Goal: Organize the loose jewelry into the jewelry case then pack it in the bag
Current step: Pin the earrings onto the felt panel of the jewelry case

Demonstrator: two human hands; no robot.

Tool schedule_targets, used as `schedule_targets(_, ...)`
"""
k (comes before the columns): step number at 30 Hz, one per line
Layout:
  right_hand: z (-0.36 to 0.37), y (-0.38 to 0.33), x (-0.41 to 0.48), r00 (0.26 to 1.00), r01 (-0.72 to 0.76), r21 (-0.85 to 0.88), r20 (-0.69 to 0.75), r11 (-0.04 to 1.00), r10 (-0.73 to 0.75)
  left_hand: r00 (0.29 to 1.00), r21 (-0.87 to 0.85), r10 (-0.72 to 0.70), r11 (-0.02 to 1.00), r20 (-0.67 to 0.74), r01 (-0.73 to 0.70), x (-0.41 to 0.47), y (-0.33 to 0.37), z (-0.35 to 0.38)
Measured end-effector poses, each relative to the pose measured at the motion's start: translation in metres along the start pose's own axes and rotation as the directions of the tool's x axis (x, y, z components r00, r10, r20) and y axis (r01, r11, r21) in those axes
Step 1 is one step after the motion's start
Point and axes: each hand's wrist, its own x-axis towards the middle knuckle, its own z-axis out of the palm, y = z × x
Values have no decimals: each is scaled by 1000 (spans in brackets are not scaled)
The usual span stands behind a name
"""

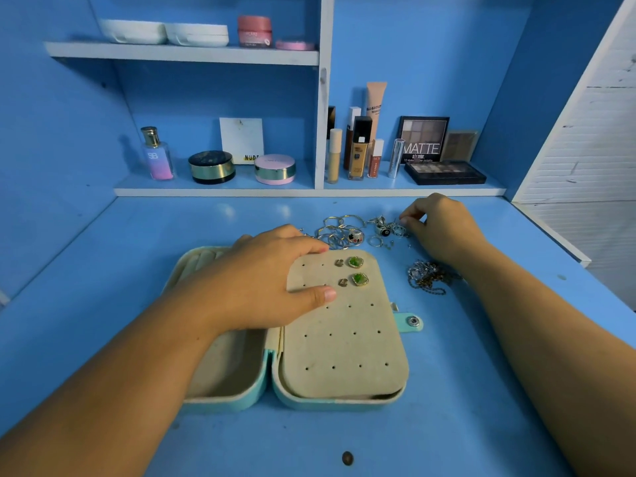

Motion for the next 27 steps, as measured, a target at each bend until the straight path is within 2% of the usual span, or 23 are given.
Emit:
schedule_targets(5, 2, 3, 1, 1000, 10, -52, -24, 999, -11, 1000, -10, 5, 1000, -8, -5, 1, -2, 1)
schedule_targets(9, 2, 4, 2, 999, 24, -18, -44, 1000, -24, 1000, -14, 8, 1000, -9, -8, 1, -2, 0)
schedule_targets(18, 5, 6, 2, 998, 67, -58, -1, 996, -67, 1000, -14, 3, 1000, -1, -3, 0, -1, 0)
schedule_targets(23, 4, 6, 0, 997, 75, -9, -33, 997, -75, 1000, -17, 3, 1000, -2, -3, 1, -3, 1)
schedule_targets(27, 4, 5, 1, 992, 124, -14, 3, 992, -124, 1000, -19, -1, 1000, -2, 1, 0, -1, 0)
